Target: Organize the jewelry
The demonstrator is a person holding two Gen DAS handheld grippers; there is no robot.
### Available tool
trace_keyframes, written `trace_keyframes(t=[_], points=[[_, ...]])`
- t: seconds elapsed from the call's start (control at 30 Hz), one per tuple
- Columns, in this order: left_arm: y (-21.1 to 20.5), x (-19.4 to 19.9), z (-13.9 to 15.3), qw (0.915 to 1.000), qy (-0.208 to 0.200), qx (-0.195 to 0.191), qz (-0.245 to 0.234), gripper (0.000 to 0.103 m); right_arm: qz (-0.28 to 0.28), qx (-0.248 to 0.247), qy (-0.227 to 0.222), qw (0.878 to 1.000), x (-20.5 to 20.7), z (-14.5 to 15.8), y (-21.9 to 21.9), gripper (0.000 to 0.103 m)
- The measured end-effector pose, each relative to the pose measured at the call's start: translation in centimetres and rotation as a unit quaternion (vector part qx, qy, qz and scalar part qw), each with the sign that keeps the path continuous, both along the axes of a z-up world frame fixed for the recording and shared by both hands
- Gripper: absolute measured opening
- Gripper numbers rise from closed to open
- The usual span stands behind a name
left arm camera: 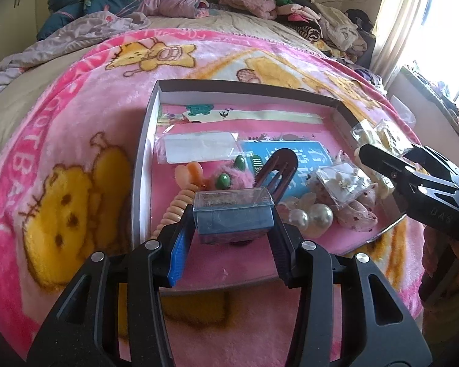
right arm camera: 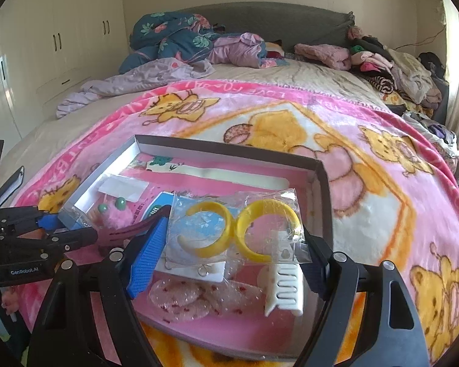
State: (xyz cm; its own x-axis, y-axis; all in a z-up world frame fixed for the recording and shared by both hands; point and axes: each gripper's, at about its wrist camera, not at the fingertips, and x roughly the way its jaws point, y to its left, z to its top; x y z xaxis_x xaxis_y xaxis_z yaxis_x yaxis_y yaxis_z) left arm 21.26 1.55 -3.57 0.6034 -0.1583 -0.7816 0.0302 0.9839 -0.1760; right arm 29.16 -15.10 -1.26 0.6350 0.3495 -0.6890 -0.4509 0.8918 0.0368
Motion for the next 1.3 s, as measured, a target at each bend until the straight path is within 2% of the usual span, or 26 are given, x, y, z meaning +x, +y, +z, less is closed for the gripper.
trace_keyframes(t=[0.3, 0.57, 0.73, 0.9, 1.23, 1.3], points=[[1.1, 0.7, -0.4, 0.9999, 0.008, -0.002, 0.012, 0.038, 0.019, -0.008, 0.030, 0.999, 1.2, -1.6, 1.6, 0.077], [1.1, 0.8, -0.4, 0.9999, 0.009, -0.002, 0.011, 0.038, 0.029, -0.009, 0.050, 0.998, 0.5, -2.6, 2.0, 0.078], [1.2, 0.8, -0.4, 0.9999, 0.011, -0.002, 0.010, 0.038, 0.025, -0.005, 0.052, 0.998, -0.4, -2.7, 1.6, 0.084], [0.9, 0.5, -0.1, 0.9999, 0.009, 0.003, 0.007, 0.055, 0.013, 0.003, 0.043, 0.999, -1.7, -1.7, 0.4, 0.085], [0.4, -1.1, 2.2, 0.9998, -0.015, 0.007, 0.005, 0.067, -0.019, 0.016, 0.017, 1.000, -4.5, 0.9, -2.5, 0.094], [0.4, -1.7, 2.8, 0.9997, -0.023, 0.010, 0.007, 0.075, -0.025, 0.023, 0.013, 0.999, -5.3, 1.5, -3.1, 0.095]])
